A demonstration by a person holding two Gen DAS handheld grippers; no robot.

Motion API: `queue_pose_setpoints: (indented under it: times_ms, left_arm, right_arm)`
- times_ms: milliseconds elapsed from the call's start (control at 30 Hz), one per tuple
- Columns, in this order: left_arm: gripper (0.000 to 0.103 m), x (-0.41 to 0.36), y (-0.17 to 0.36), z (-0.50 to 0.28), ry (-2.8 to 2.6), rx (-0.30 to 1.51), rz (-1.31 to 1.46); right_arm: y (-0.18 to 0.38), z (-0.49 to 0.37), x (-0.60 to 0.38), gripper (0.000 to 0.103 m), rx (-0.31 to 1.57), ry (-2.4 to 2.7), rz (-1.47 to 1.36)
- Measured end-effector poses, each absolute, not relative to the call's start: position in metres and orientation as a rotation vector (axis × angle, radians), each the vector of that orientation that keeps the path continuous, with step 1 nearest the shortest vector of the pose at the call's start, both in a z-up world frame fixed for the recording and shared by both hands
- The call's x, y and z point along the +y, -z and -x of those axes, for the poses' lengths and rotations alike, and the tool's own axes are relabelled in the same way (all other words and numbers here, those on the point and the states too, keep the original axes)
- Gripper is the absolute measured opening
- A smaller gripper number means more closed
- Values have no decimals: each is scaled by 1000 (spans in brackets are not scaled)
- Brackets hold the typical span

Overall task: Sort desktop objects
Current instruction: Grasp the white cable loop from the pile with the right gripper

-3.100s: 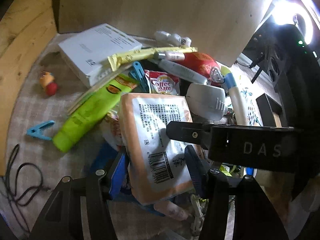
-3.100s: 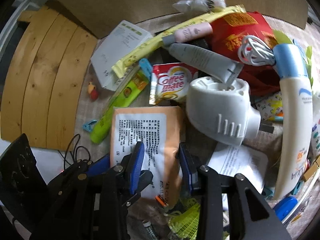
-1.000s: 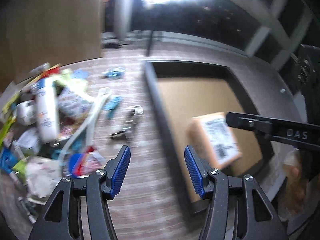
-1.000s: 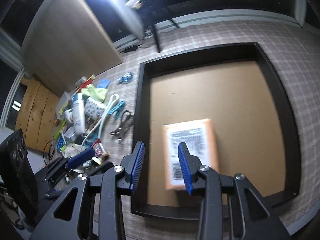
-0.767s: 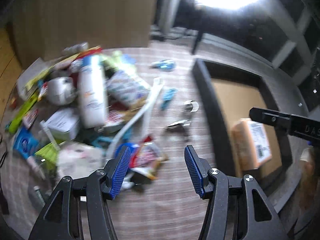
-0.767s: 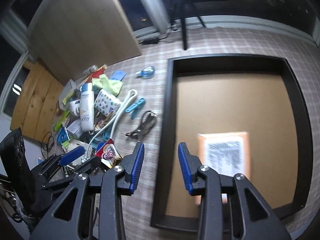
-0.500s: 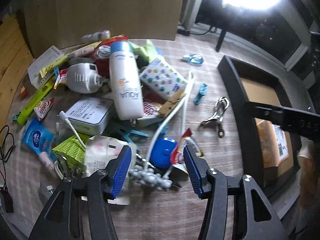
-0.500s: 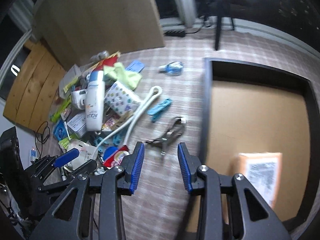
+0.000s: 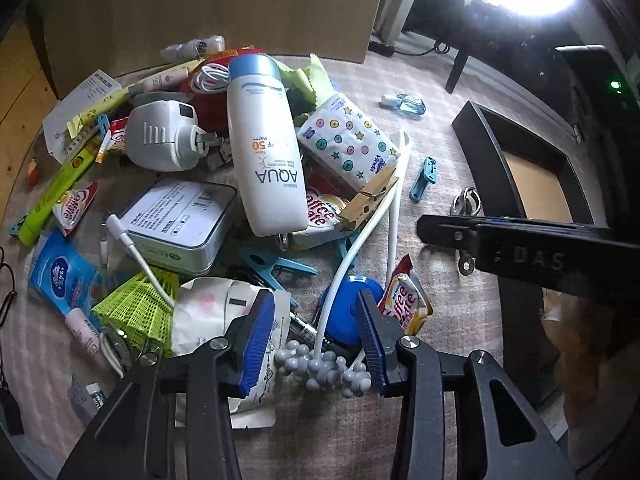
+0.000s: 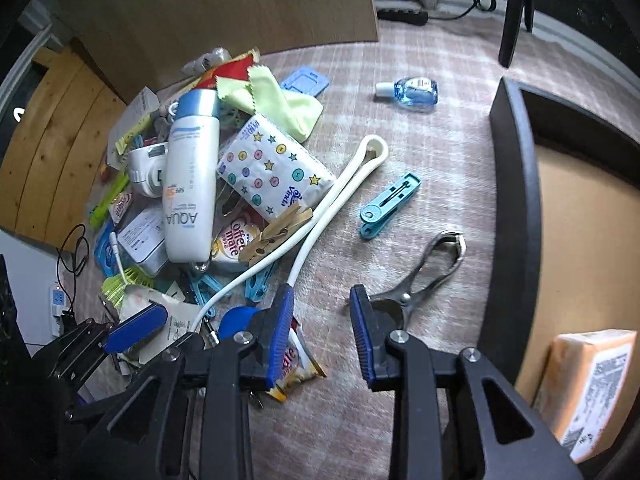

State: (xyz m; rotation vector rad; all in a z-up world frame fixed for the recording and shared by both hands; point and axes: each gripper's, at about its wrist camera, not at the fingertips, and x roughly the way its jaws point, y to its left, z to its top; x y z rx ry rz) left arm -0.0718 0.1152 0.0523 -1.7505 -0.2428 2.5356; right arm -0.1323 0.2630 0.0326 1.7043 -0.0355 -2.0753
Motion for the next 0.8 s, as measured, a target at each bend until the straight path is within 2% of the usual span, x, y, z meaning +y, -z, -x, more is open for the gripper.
queue_pose_setpoints:
  times_ms: [300,433,500,600,800]
  left_arm:
    - [21,128,-39,84,-2480,-219,1774]
    - [16,127,-35,87,-2459,-258,1772]
    - [10,125,-36,87,-2436,-303,1758]
    - [9,129,-38,87,-2437,-288,1748]
    - [7,127,-54,82,-2445,-341,1690]
  right_arm:
    - [-14,145,250,29,-60,2031,-1759]
    - [-8,149,245,24,-98,1986,-1785]
    - [-2,149,243,17,-140,1928,-1807]
    - [3,147,242,9,-149,1926,-1812]
    - [-15,144,252,7,-240,1923,-1765]
